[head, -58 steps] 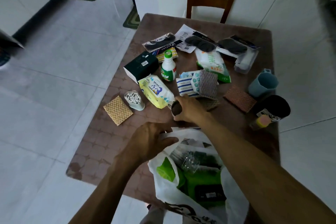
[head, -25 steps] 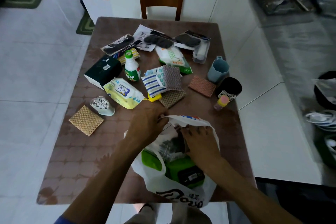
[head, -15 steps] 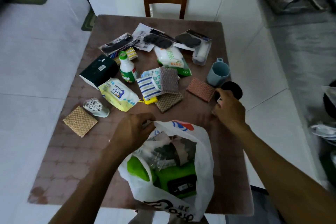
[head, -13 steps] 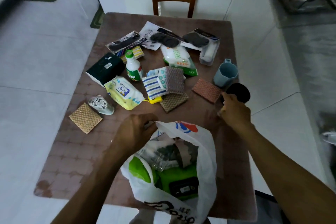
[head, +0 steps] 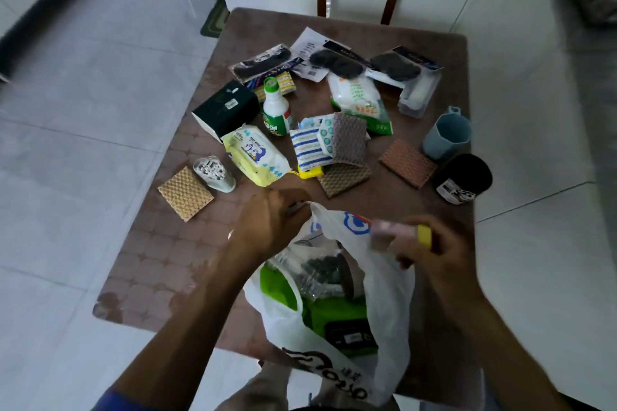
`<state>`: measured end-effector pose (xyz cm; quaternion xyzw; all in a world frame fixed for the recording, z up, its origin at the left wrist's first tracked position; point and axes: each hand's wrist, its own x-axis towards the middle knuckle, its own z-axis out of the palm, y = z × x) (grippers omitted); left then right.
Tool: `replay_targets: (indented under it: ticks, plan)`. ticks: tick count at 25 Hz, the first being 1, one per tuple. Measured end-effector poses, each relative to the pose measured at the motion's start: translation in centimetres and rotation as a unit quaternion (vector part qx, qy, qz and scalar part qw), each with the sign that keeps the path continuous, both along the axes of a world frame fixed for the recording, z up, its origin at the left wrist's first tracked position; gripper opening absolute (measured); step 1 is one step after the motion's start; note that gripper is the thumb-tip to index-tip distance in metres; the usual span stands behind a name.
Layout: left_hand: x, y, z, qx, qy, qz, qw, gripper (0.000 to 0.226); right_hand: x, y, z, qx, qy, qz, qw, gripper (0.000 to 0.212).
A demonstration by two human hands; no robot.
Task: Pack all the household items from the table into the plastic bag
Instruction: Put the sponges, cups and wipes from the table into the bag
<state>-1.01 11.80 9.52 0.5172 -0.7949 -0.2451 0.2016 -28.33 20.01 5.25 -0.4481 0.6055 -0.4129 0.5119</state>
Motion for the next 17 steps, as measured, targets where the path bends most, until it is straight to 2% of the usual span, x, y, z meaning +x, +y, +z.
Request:
replay_targets:
  ticks: [1, 3, 5, 7, 10, 11, 13, 15, 17]
  plan:
    - [-0.1, -0.1, 0.2, -0.014, 0.002, 0.003, 1.000, 0.012, 2.2, 1.6, 0.7, -0.022, -0.027, 0.053, 0.998, 0.037]
    - [-0.2, -0.1, 0.7, -0.028, 0.011, 0.001, 1.000, 0.007, 6.3, 2.5, 0.8, -0.052, 0.009, 0.123, 0.991, 0.038]
    - [-0.1, 0.0, 0.7, -0.033, 0.019, -0.014, 0.999, 0.007, 9.3, 1.0, 0.4, -0.085, 0.159, 0.158, 0.971, 0.050]
    - [0.2, 0.3, 0.3, -0.038, 0.020, -0.021, 0.999, 0.009, 10.2, -0.3, -0.1, -0.088, 0.349, 0.220, 0.907, 0.068]
    - [0.1, 0.3, -0.4, -0.029, 0.000, -0.033, 0.999, 0.011, 7.9, 1.5, -0.1, -0.068, 0.587, 0.280, 0.756, 0.070]
    - [0.0, 0.3, -0.6, -0.026, -0.007, -0.051, 0.998, 0.013, 6.8, 2.6, 0.5, -0.070, 0.627, 0.296, 0.718, 0.068]
    - [-0.3, 0.6, -0.7, -0.033, -0.010, -0.085, 0.996, 0.020, 5.1, 4.3, 1.9, -0.098, 0.670, 0.309, 0.668, 0.070]
    - [-0.3, 0.6, -0.6, -0.046, -0.011, -0.087, 0.995, 0.020, 3.4, 5.0, 3.0, -0.145, 0.693, 0.314, 0.633, 0.067]
    - [-0.1, 0.6, -0.6, -0.057, -0.013, -0.089, 0.994, 0.014, 1.4, 5.3, 4.5, -0.109, 0.677, 0.388, 0.616, 0.064]
